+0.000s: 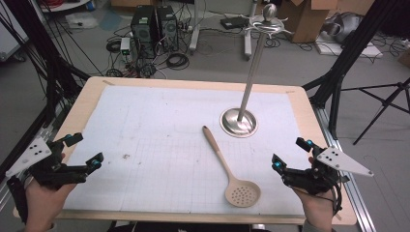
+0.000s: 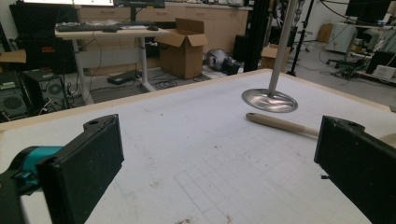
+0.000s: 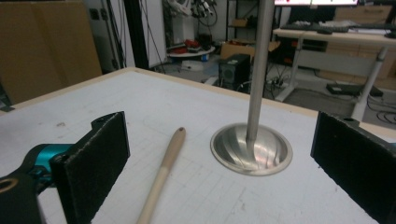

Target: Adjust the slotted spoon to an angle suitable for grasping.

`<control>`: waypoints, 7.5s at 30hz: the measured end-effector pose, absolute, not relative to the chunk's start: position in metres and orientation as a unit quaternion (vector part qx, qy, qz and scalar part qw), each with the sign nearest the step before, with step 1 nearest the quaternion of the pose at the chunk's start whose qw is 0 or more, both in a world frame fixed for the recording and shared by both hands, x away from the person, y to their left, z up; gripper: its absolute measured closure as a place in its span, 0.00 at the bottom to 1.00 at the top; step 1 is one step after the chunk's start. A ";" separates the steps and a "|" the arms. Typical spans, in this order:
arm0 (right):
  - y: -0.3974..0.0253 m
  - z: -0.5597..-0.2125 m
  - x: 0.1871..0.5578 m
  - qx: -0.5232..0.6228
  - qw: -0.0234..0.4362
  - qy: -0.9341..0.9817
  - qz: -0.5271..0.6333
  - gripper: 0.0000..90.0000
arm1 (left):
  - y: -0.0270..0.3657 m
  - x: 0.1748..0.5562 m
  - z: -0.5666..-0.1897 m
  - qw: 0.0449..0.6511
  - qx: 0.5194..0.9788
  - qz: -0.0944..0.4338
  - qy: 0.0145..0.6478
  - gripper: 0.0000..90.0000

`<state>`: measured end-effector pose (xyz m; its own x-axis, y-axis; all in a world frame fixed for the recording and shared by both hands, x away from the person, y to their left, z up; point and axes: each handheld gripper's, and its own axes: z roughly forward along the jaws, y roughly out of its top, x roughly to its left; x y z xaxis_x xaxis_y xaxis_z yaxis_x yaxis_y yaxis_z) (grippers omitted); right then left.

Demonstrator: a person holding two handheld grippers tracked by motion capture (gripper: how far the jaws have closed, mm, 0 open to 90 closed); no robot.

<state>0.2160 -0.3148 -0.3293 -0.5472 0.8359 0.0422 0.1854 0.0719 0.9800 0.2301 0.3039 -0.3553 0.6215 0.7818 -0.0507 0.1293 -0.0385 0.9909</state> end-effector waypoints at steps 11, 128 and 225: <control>-0.309 -0.334 0.223 0.368 0.283 0.685 0.562 0.04 | 0.301 0.233 -0.359 0.599 0.673 0.263 0.345 0.02; -0.197 -0.392 0.362 0.378 0.137 0.827 0.393 1.00 | 0.303 0.203 -0.381 0.545 0.715 0.266 0.348 0.02; -0.138 -0.423 0.370 0.253 0.070 0.913 0.314 1.00 | 0.290 0.204 -0.388 0.530 0.734 0.248 0.346 0.02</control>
<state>0.3697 -0.1384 -0.4226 -0.8621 0.5059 0.0305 0.4178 0.6752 0.6079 0.2037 0.2897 -0.3884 0.6377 0.7703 -0.0029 0.2448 -0.1992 0.9489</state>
